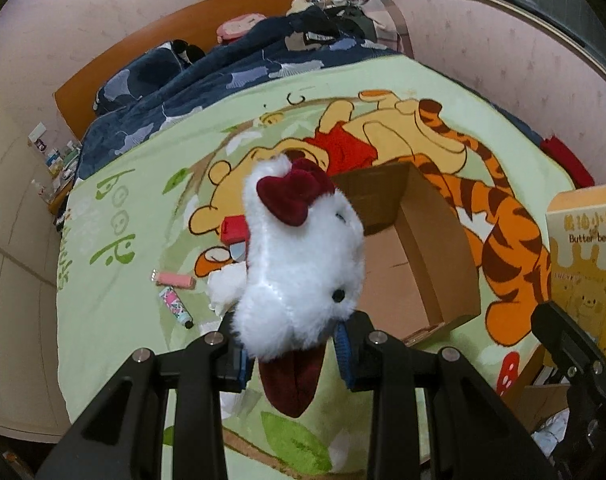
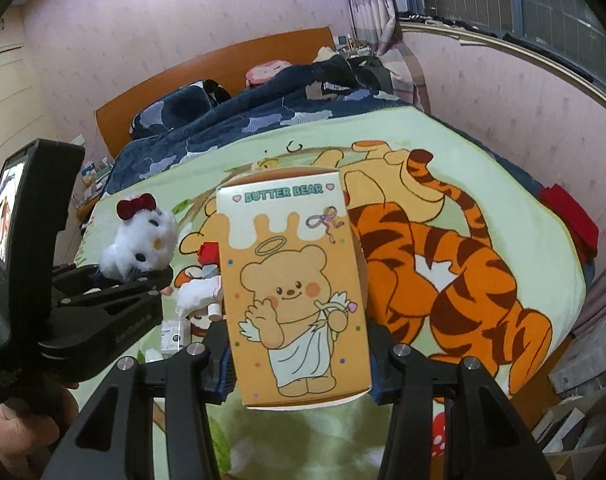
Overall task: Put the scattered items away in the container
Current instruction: 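Lift the plush and the Butter Bear box and carry both toward the cardboard box, then lower the plush into the cardboard box and open the left tool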
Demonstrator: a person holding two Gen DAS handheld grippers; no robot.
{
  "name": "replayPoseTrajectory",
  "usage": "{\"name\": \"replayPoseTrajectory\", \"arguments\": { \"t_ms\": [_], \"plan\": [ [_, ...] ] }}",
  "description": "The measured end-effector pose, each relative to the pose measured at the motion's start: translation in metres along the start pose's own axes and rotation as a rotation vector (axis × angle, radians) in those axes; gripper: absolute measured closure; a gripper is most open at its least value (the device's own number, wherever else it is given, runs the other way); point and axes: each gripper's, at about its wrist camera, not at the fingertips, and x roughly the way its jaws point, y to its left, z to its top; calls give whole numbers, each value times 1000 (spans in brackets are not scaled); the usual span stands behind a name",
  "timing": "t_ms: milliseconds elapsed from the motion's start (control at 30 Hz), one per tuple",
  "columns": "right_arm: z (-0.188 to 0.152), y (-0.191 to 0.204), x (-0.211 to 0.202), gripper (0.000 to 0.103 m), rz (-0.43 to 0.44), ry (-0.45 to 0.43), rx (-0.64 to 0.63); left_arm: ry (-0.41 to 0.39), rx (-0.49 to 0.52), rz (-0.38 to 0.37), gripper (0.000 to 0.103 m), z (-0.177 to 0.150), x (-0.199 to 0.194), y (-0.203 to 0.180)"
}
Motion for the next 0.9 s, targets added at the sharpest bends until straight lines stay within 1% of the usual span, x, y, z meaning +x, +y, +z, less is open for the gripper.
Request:
{"name": "replayPoseTrajectory", "arguments": {
  "t_ms": [200, 400, 700, 900],
  "plan": [
    [-1, -1, 12, 54, 4, 25, 7, 31, 23, -1, 70, 2, 17, -1],
    [2, -1, 31, 54, -3, 60, 14, 42, 80, 5, 70, 20, 41, -7],
    [5, -2, 72, 54, -17, 135, 12, 107, 180, -51, 70, 53, 100, -28],
    [7, -9, 96, 54, -40, 180, 25, 107, 228, -72, 70, 70, 119, -42]
  ]
}}
